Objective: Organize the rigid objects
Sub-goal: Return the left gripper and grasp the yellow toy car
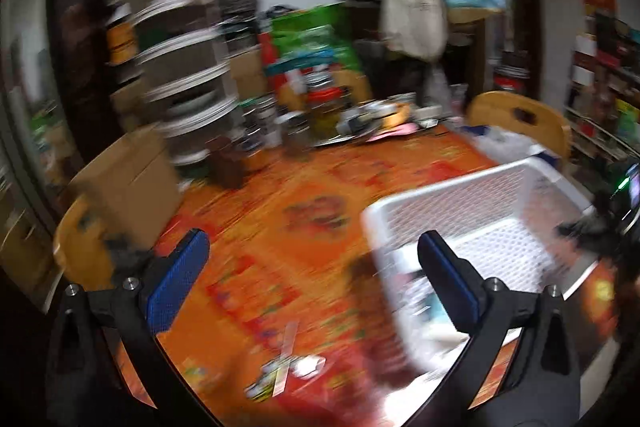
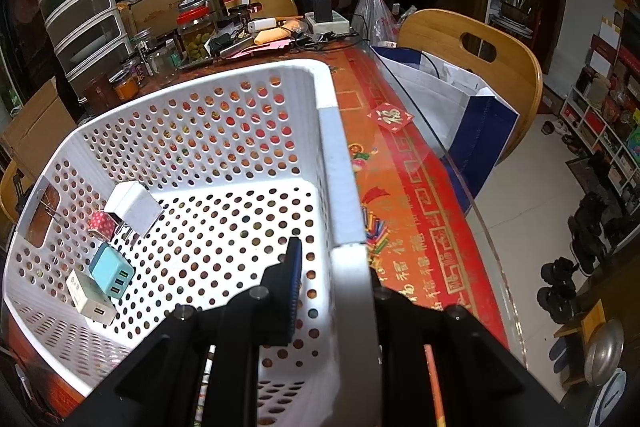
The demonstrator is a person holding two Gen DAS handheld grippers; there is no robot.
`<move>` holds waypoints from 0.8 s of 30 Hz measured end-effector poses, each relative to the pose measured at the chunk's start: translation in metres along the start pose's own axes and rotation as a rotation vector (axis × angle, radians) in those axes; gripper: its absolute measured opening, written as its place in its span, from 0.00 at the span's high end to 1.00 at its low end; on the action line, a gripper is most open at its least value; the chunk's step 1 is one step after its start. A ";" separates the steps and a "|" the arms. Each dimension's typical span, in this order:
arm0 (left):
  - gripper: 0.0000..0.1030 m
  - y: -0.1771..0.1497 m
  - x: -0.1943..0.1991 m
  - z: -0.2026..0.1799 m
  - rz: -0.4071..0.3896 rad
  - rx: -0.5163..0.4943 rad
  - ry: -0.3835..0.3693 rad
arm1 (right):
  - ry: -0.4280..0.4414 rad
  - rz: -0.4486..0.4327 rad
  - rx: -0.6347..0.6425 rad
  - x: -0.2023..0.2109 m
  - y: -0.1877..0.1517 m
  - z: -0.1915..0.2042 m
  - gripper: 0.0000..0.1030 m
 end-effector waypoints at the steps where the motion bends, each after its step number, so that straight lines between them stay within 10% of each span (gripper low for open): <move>1: 0.00 -0.017 -0.008 0.017 0.029 0.023 0.013 | -0.004 -0.001 0.000 0.000 0.000 0.000 0.84; 9: 0.09 -0.157 -0.085 0.095 0.347 0.213 0.006 | -0.017 0.003 -0.012 0.000 0.001 -0.001 0.84; 24: 0.50 -0.189 -0.100 0.075 0.417 0.194 0.013 | -0.028 0.007 -0.009 -0.002 0.001 -0.002 0.84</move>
Point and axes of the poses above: each gripper's, at about its wrist camera, not at the fingertips, and x roughly against the way its jaws point, z to its left, y to its top, the point moved 7 cm from there along -x, roughly the way its jaws point, and after that the axes turned 2 degrees about y, right-handed, at the moved point
